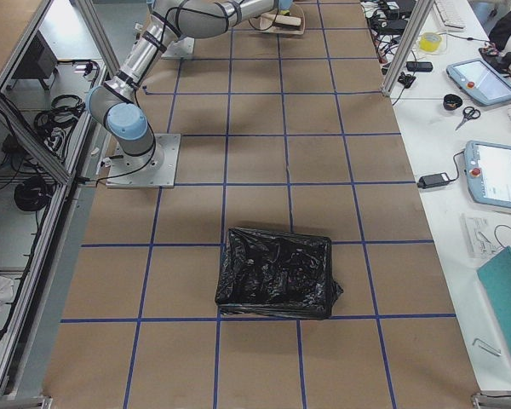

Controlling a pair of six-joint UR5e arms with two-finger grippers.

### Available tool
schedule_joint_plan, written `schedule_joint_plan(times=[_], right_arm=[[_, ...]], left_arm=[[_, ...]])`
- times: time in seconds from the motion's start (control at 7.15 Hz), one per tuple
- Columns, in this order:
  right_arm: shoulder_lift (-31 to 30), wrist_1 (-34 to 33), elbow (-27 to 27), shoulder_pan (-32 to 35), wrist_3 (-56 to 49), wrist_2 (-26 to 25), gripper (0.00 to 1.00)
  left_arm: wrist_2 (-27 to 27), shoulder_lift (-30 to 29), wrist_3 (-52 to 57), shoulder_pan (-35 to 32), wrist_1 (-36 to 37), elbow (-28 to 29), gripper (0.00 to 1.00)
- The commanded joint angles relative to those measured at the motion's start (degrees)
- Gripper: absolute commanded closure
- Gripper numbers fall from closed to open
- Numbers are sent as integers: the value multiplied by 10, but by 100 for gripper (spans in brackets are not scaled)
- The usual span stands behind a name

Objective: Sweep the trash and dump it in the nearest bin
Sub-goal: 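Push the trash into the dustpan with the brush in the right gripper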

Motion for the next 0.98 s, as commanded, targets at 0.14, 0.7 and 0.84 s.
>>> schedule_joint_plan(times=[0.14, 0.7, 0.84], right_arm=[[1, -60, 0, 10, 19, 35, 100], [-76, 62, 34, 8, -8, -9, 100], [-99, 116, 35, 0, -18, -32, 100]], left_arm=[[-1, 0, 0, 0, 1, 0, 100], [-4, 0, -1, 0, 1, 0, 100], [-7, 1, -1, 0, 3, 0, 100]])
